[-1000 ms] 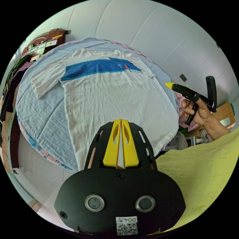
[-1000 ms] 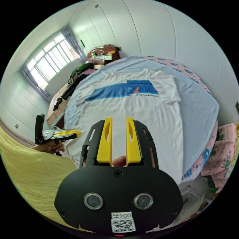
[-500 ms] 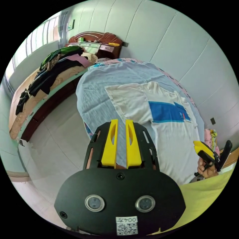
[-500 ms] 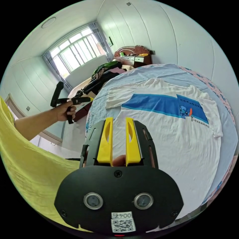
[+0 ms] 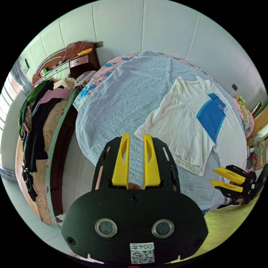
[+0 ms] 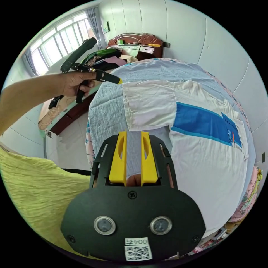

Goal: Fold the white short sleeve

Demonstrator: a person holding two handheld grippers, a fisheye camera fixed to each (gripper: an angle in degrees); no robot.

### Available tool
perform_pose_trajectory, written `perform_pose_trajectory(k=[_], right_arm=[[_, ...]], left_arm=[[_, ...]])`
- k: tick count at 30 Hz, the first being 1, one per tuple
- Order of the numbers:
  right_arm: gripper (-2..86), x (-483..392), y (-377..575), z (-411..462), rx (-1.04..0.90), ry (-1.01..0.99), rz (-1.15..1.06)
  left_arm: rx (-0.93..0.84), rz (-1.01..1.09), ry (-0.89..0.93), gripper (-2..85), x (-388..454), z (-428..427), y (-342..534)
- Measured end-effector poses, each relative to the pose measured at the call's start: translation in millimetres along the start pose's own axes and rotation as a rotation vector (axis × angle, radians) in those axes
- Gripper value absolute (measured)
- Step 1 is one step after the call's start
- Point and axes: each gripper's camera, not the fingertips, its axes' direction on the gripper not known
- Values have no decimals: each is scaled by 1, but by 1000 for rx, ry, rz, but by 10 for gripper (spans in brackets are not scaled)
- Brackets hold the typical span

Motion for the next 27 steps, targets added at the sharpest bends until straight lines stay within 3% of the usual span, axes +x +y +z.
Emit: perform_pose_trajectory(k=[7, 14, 22, 27], right_arm=[[74, -17, -12, 76, -32, 114, -26], [5, -16, -7, 135, -57, 216, -1], [1, -5, 14, 178, -59, 163, 22], [53, 15, 25, 181, -1, 89, 87]], left_arm=[[-7, 88, 38, 76, 3, 4, -23], [-47, 140, 59, 57, 12, 12, -33], [-29, 208, 12, 25, 27, 8, -39], [29, 202, 77, 43, 6, -13, -35]])
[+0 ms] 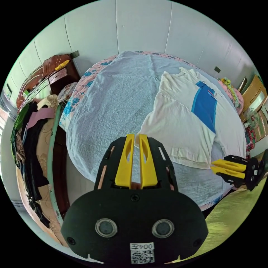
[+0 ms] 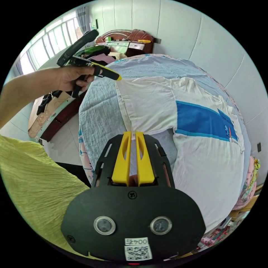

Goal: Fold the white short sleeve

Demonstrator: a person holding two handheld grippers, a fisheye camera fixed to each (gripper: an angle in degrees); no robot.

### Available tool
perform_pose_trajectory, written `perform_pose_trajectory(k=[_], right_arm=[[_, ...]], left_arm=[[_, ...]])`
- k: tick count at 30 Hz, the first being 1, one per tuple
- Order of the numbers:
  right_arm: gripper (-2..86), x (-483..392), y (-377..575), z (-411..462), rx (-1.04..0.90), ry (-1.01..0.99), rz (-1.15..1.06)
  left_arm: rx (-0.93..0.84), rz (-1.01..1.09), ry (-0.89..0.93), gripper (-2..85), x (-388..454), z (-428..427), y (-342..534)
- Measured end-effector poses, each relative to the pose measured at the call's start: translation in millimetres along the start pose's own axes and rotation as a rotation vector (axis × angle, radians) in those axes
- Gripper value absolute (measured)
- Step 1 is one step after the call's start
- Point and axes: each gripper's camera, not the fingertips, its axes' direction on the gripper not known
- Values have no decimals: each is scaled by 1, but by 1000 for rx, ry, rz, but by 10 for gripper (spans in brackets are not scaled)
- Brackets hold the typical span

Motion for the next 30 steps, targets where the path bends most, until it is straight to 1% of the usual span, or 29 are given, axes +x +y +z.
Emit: perform_pose_trajectory(k=[4, 7, 10, 12, 17, 25, 30], right_arm=[[78, 14, 17, -2, 33, -31, 25], [86, 15, 26, 9, 19, -7, -13], [94, 4, 29, 20, 10, 50, -125], [96, -10, 30, 29, 5, 107, -242], [90, -31, 33, 47, -26, 193, -435], [83, -37, 42, 58, -56, 236, -543], [98, -37, 38, 50, -65, 252, -599]], left_arm=[[22, -9, 62, 64, -25, -4, 7], [-3, 20, 110, 70, -34, 5, 5], [-61, 91, 124, 73, -30, 18, 1], [-94, 128, 133, 75, -28, 27, -2], [-117, 127, 157, 79, -38, 37, -6], [-139, 177, 163, 81, -52, 52, -9], [-161, 211, 138, 54, -59, 62, -10]])
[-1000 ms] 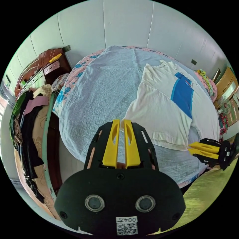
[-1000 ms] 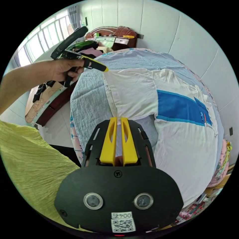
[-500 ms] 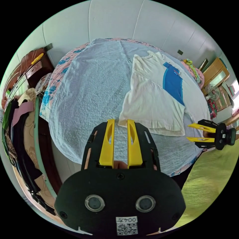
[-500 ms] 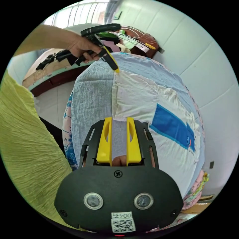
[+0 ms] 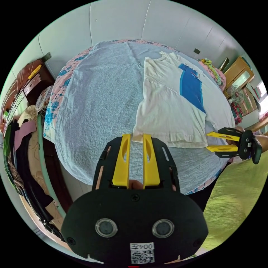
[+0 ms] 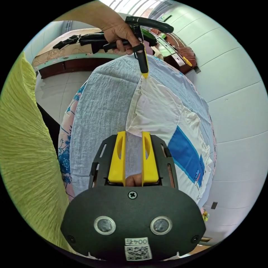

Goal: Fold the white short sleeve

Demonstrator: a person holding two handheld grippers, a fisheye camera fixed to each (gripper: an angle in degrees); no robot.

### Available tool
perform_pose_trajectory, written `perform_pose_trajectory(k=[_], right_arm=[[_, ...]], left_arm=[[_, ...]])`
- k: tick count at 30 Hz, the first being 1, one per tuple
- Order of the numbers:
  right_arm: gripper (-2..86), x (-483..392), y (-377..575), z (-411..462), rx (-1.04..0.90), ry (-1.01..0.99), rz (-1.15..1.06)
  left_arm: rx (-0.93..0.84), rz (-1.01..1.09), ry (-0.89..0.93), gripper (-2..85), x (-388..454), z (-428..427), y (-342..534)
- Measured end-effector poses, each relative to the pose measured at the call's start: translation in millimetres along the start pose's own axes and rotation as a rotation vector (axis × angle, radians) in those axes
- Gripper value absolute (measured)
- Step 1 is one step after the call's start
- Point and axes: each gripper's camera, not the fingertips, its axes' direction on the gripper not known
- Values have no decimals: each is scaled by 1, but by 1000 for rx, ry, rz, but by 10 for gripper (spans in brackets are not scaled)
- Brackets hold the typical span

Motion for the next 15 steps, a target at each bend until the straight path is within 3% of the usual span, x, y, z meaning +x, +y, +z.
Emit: perform_pose_trajectory(k=[4, 7, 15], right_arm=[[92, 10, 0, -7, -1, -35, 2], [36, 19, -3, -15, -14, -53, 8], [-6, 65, -4, -69, 42, -60, 159]], left_arm=[[-17, -5, 2, 31, -8, 9, -1], [-32, -21, 27, 21, -22, 14, -3], [-14, -265, 272, 13, -100, 25, 3]])
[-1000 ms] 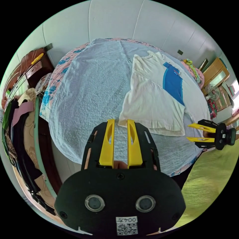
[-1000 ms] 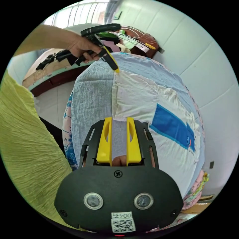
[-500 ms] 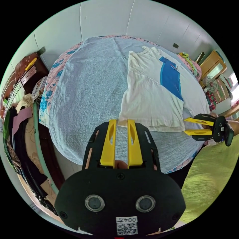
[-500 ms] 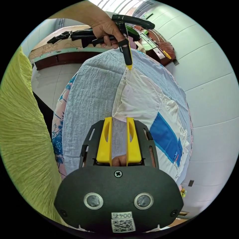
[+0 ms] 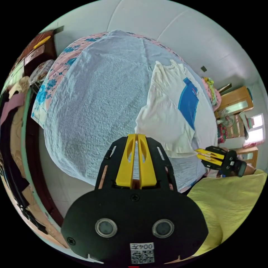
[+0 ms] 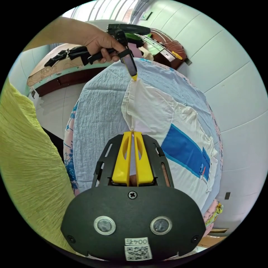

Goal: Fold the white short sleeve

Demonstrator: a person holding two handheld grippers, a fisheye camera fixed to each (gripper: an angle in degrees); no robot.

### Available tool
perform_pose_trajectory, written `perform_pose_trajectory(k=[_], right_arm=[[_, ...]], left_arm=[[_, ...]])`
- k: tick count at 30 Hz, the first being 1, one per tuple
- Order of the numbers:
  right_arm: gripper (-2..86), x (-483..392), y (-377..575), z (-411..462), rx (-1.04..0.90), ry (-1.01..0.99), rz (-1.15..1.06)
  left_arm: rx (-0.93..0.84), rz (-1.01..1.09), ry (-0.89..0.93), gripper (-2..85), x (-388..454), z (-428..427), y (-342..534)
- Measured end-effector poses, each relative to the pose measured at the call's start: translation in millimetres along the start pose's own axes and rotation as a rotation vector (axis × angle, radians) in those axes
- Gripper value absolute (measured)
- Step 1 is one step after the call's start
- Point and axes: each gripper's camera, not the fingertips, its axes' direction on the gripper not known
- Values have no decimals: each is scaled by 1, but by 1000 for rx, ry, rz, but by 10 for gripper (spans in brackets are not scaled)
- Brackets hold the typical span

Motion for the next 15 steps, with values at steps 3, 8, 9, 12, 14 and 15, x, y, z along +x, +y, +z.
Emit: perform_pose_trajectory(k=[3, 8, 9, 12, 14, 15], right_arm=[[-7, 17, -2, -26, 32, 2, 45], [-8, 57, -1, -72, 87, -13, 120], [-9, 72, 0, -84, 101, -34, 153], [-9, 114, 6, -111, 139, -100, 253], [-9, 143, 11, -126, 163, -151, 323], [-8, 164, 15, -135, 175, -191, 371]], left_arm=[[44, -80, 85, 13, -25, -6, 2], [68, -138, 170, 12, -46, -11, -3], [76, -143, 186, 11, -47, -13, -6], [110, -134, 206, 11, -38, -24, -19], [121, -117, 195, 10, -27, -31, -31], [130, -105, 186, 10, -16, -34, -40]])
